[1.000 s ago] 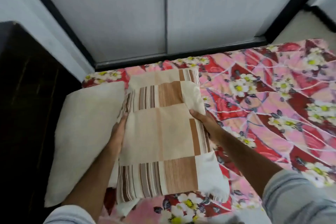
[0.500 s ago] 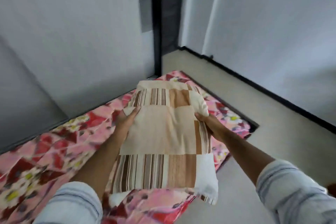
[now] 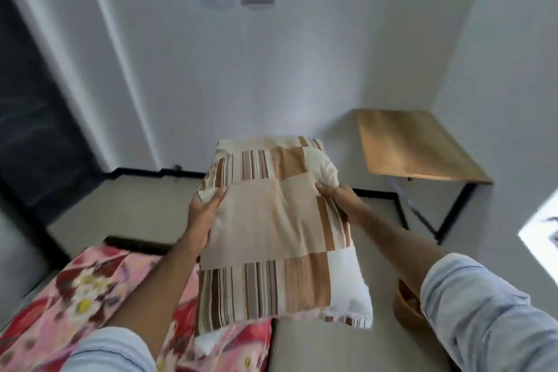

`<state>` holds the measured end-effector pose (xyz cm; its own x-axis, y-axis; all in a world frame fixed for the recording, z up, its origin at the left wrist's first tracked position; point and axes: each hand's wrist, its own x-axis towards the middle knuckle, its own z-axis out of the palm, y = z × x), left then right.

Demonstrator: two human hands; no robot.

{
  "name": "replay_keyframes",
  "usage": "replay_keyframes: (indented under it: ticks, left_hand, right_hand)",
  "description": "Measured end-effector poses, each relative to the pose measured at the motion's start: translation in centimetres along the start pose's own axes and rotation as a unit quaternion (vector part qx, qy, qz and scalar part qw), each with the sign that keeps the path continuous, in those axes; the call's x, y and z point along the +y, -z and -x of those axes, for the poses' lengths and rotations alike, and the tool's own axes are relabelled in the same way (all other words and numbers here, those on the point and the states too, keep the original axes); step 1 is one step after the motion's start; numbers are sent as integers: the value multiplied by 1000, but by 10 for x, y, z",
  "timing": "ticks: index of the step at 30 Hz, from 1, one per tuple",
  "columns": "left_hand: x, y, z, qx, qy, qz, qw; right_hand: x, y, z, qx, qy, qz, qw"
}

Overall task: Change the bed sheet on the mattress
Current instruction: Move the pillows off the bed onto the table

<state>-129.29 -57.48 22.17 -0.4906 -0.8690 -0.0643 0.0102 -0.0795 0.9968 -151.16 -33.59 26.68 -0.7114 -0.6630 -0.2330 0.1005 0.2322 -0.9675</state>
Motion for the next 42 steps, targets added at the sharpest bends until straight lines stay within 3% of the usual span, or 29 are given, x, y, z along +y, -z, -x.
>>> replay_keyframes:
  ticks: [13, 22, 27, 30, 33, 34, 36, 37, 39, 40, 42]
  left_hand:
    - [37, -368, -243, -262, -27, -16, 964]
    - [25, -625, -341, -301, -20, -38, 953]
    - [39, -758, -395, -281, -25, -35, 959]
    - [34, -829, -422, -292, -22, -53, 955]
    - [22, -889, -440, -283, -60, -174, 941]
    - [12, -902, -444, -280, -113, -266, 915]
    - [-19, -927, -452, -322, -254, -442, 798]
    - [-36, -938, -453, -368, -305, -485, 732]
    - [-73, -953, -455, -459, -337, -523, 634]
    - [-89, -958, -454, -488, -329, -536, 605]
    - [-124, -966, -457, -501, -314, -533, 604]
  right_hand:
    - [-72, 269, -212, 217, 30, 0, 976]
    - [-105, 484, -380, 270, 37, 42, 961]
    - [-140, 591, -469, 307, 39, 67, 949]
    - [-142, 638, -516, 371, 32, 154, 915]
    - [-122, 670, -553, 446, -5, 350, 824]
    - [-107, 671, -560, 428, -10, 416, 802]
    - [-68, 668, -576, 325, -25, 508, 797]
    - [-45, 663, -585, 262, -33, 549, 793]
    - [3, 651, -598, 158, -68, 601, 780]
    - [24, 647, -604, 129, -85, 604, 782]
    - [58, 644, -613, 123, -97, 605, 781]
